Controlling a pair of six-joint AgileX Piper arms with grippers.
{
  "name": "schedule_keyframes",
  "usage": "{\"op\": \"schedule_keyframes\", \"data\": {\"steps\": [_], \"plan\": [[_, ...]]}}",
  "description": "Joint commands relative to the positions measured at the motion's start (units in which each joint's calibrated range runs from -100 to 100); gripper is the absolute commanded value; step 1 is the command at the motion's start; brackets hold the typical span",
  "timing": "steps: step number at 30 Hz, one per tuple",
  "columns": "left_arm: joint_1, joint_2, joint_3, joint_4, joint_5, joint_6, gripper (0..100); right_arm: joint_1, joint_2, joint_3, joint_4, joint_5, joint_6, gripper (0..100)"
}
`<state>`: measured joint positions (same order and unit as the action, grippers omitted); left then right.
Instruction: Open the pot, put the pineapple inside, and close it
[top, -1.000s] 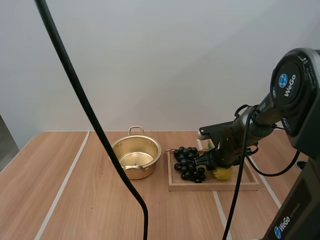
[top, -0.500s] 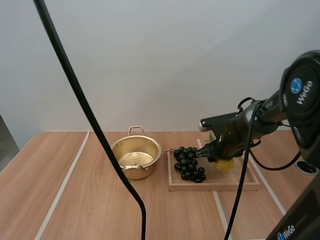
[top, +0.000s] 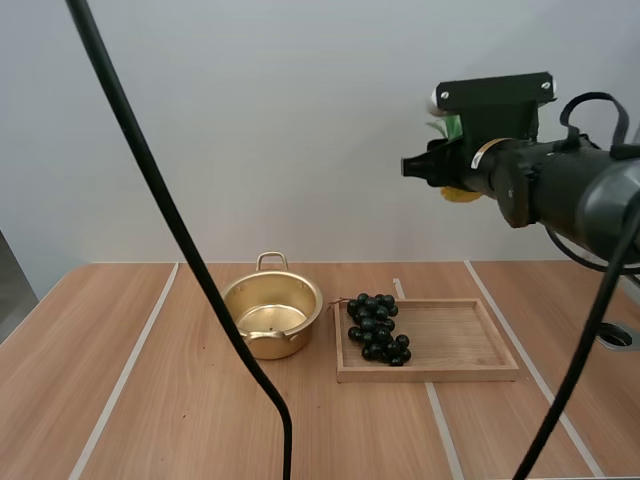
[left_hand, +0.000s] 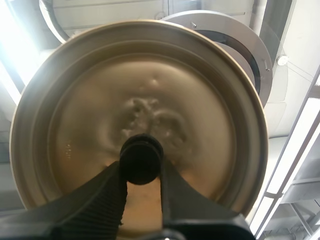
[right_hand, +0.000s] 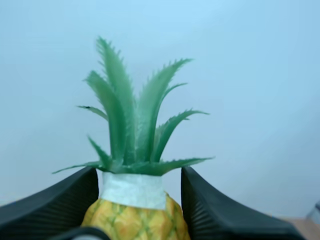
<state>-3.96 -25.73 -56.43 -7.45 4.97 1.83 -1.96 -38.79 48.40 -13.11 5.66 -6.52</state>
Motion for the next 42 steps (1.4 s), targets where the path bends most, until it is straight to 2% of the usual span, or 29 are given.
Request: {"op": "schedule_keyframes", "data": {"steps": [1, 6, 15, 21, 27, 32, 38, 42], "plan": [[-0.19, -0.3, 0.2, 0.1, 0.0, 0.2, 0, -0.2, -8.6, -0.5, 2.5, -6.4, -0.1, 0], [-0.19, -0.3, 0.2, 0.1, 0.0, 0.2, 0, -0.2, -12.4, -0.5, 2.4, -10.2, -0.1, 0], [-0.19, -0.3, 0.2, 0.1, 0.0, 0.2, 0, -0.2, -12.5, -0.5, 2.2, -10.5, -0.1, 0], [-0.19, -0.3, 0.2, 0.1, 0.0, 0.2, 0, 0.9, -12.4, -0.5, 6.2, -15.1, -0.1, 0], [-0.19, -0.3, 0.2, 0.1, 0.1, 0.2, 0, 7.5, -9.6, -2.4, 5.3, -16.1, -0.1, 0], [-0.19, -0.3, 0.2, 0.2, 2.6, 0.2, 0, 13.7, -1.6, -9.1, 3.5, -6.2, -1.4, 0], [-0.19, -0.3, 0.2, 2.3, 8.6, 0.2, 0, 18.3, 9.7, -17.0, -0.1, 6.0, -1.6, 0], [-0.19, -0.3, 0.2, 2.3, 10.7, 0.2, 0, 20.6, 14.3, -19.3, -1.4, 8.8, -1.6, 0]]}}
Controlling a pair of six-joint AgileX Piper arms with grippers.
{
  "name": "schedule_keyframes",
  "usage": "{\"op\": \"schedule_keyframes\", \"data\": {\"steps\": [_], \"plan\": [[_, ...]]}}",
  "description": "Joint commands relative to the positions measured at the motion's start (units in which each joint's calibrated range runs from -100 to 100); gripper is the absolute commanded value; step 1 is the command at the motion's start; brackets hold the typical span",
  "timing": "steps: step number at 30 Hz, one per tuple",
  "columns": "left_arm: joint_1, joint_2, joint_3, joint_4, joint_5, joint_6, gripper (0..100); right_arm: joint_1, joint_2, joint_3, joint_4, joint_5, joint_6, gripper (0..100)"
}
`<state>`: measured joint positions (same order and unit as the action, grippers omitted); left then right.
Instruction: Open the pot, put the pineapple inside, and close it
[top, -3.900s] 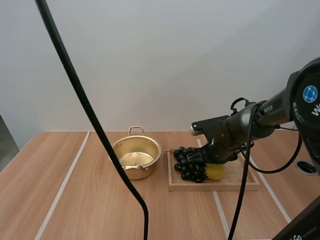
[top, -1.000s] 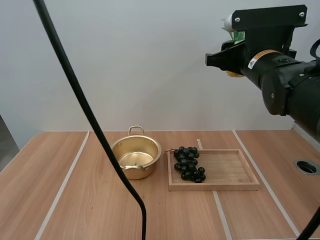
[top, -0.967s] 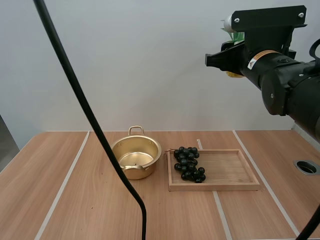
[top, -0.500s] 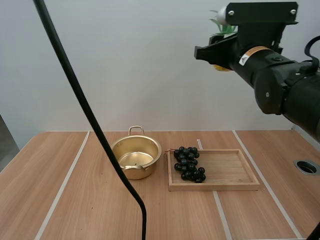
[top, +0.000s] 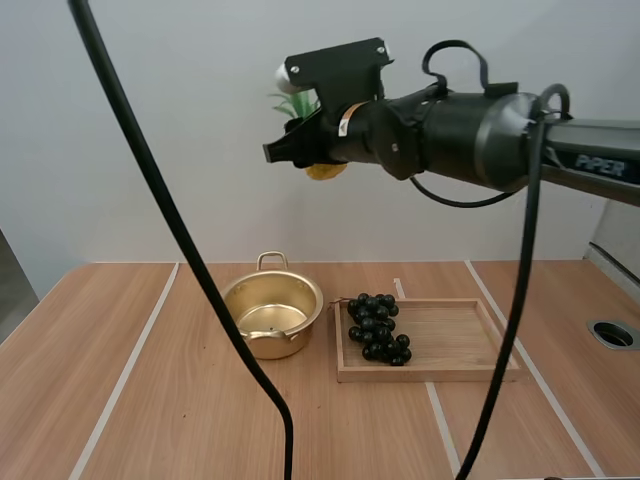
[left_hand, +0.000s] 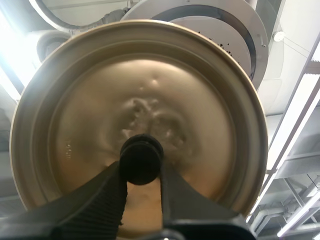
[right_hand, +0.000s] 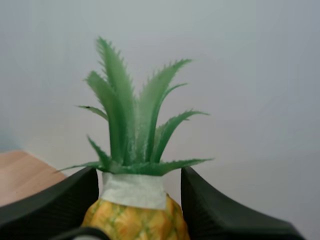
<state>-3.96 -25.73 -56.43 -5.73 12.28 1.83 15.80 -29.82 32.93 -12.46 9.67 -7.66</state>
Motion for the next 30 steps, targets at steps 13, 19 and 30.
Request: {"op": "schedule_keyframes", "data": {"steps": [13, 19, 30], "plan": [[-0.19, -0.3, 0.2, 5.3, 11.9, 0.2, 0, 10.1, 27.5, -6.9, -10.7, 13.3, -0.5, 0], [-0.19, -0.3, 0.2, 6.1, 13.5, 0.2, 0, 10.1, 34.4, -6.9, -13.3, 19.7, -0.5, 0], [-0.19, -0.3, 0.2, 6.1, 15.7, 0.2, 0, 9.8, 35.6, -6.9, -14.1, 31.7, -0.2, 0]]}}
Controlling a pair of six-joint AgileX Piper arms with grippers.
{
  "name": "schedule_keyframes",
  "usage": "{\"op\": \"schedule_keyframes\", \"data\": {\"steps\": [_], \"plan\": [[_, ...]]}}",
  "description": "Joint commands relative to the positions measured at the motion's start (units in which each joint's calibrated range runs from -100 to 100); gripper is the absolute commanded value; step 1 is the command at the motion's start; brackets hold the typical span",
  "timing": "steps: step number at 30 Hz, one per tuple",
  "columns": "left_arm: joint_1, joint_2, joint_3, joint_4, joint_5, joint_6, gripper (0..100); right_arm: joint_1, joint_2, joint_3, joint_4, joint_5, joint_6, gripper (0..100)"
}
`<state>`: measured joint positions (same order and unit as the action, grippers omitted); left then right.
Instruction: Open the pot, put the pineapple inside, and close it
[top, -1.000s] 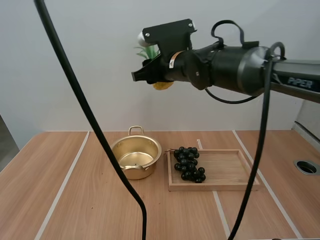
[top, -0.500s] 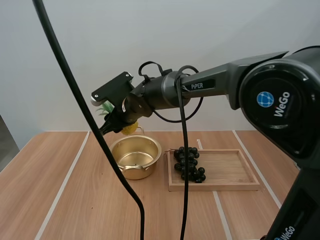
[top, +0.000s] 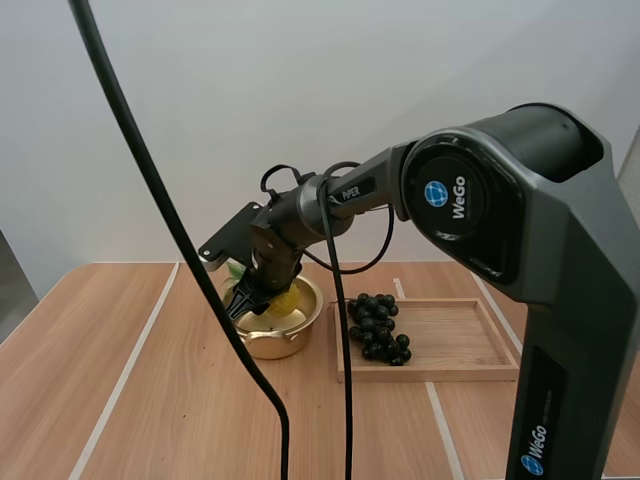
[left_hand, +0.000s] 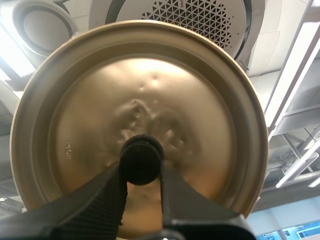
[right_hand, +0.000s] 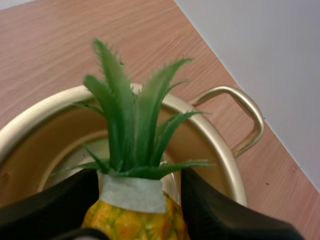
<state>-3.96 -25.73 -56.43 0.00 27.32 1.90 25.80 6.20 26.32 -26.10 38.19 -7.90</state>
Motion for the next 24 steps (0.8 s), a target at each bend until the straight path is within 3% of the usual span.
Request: {"op": "schedule_keyframes", "data": {"steps": [1, 14, 24], "plan": [[-0.19, -0.3, 0.2, 0.3, 0.7, 0.1, 0, -0.4, -0.4, -0.3, -0.4, 4.0, 0.1, 0], [-0.19, -0.3, 0.2, 0.3, 0.7, 0.1, 0, -0.6, -0.1, -0.3, 1.0, 4.9, 0.1, 0], [-0.19, -0.3, 0.2, 0.3, 0.7, 0.1, 0, -0.6, 6.6, -0.3, 0.9, 4.1, 0.1, 0]]}}
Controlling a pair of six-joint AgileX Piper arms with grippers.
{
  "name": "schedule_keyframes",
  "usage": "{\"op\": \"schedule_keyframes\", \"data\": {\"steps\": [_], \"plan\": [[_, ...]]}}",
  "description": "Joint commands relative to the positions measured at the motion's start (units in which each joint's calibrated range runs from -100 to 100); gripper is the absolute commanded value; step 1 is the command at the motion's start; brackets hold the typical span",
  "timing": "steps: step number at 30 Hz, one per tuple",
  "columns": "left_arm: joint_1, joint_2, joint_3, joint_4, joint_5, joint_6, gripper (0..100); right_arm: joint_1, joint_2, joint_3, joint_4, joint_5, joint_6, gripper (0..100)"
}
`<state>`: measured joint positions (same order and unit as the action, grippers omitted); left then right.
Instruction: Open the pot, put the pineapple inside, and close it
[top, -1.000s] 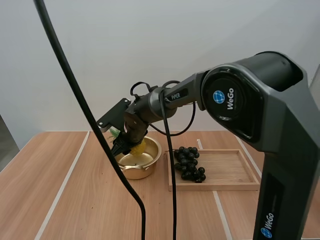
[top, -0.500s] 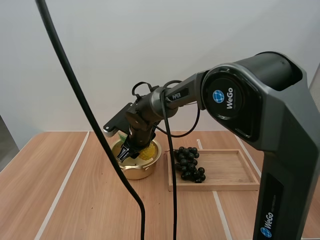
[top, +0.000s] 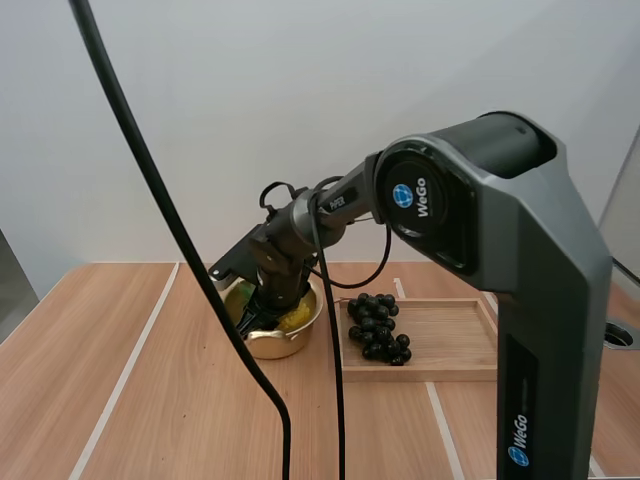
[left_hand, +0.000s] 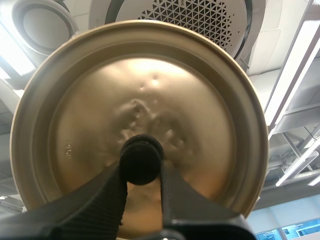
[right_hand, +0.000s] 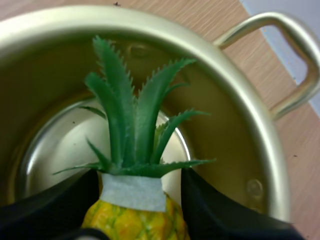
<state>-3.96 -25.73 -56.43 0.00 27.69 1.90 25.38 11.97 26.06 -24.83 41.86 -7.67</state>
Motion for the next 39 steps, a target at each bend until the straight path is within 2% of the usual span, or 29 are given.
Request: {"op": "schedule_keyframes", "data": {"steps": [1, 10, 14, 16, 17, 19, 20, 23, 30, 39], "plan": [[-0.19, -0.3, 0.2, 0.3, 0.3, 0.1, 0, -0.2, 1.2, -0.1, -0.4, 0.5, -0.2, 0], [-0.19, -0.3, 0.2, 0.3, 0.3, 0.1, 0, -0.2, 1.3, -0.1, -1.8, -1.4, -0.2, 0], [-0.19, -0.3, 0.2, 0.3, 0.3, 0.1, 0, -0.2, 1.3, -0.1, -3.5, 3.7, -0.5, 3], [-0.19, -0.3, 0.2, 0.3, 0.3, 0.1, 0, -0.2, 1.3, -0.1, -5.1, 5.9, -0.5, 29], [-0.19, -0.3, 0.2, 0.3, 0.3, 0.1, 0, -0.2, 1.3, -0.1, -5.3, 6.7, -0.5, 48], [-0.19, -0.3, 0.2, 0.3, 0.3, 0.1, 0, -0.2, 1.3, -0.1, -6.3, 6.9, -0.5, 94], [-0.19, -0.3, 0.2, 0.3, 0.3, 0.1, 0, -0.2, 1.3, -0.1, -6.6, 6.9, -0.5, 100], [-0.19, -0.3, 0.2, 0.3, 0.3, 0.1, 0, -0.2, 1.3, -0.1, -9.0, 5.2, 0.1, 100], [-0.19, -0.3, 0.2, 0.3, 0.3, 0.1, 0, -0.2, -0.8, -0.2, -9.4, 1.1, 1.0, 100], [-0.19, -0.3, 0.2, 0.3, 0.3, 0.1, 0, -0.2, -9.7, -1.9, -9.4, 1.0, 1.0, 100]]}}
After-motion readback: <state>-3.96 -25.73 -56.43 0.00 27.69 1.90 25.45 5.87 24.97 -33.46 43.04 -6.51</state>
